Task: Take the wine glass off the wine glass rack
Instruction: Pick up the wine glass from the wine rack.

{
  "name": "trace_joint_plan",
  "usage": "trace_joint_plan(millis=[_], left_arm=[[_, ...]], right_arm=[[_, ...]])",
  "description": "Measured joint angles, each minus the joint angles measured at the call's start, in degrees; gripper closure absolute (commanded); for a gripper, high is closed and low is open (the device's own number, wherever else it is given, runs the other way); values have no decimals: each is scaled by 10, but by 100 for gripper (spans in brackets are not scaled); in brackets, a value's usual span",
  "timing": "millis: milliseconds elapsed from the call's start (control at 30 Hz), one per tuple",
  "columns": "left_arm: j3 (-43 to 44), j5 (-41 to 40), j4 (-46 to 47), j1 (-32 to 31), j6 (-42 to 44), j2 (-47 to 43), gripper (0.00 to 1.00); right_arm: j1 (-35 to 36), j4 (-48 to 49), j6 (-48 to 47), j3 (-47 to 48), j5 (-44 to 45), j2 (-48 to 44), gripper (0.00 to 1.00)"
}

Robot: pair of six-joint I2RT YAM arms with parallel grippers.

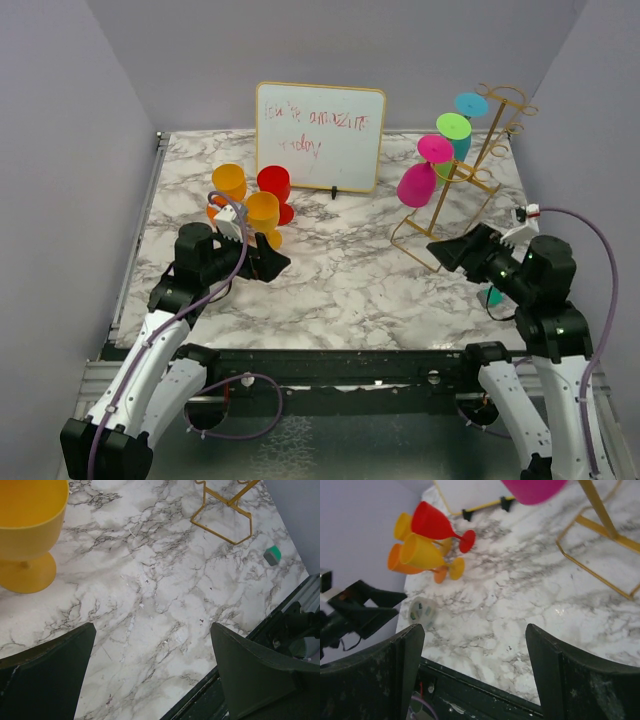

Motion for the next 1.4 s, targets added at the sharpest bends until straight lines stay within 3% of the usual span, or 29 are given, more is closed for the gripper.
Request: trace_joint_plan(millis=[267, 500, 833, 1400], left_arm=[[0, 0, 0, 0, 0, 0, 1], [0, 0, 0, 0, 0, -1, 1], [0, 0, 0, 0, 0, -8, 1], [0, 0, 0, 0, 0, 9, 1]], right_arm=[[0, 0, -74, 225, -106, 83, 18], [0, 0, -103, 361, -55, 216, 13], [0, 8, -117, 431, 28, 405, 17], [0, 13, -153, 471, 65, 474, 39]])
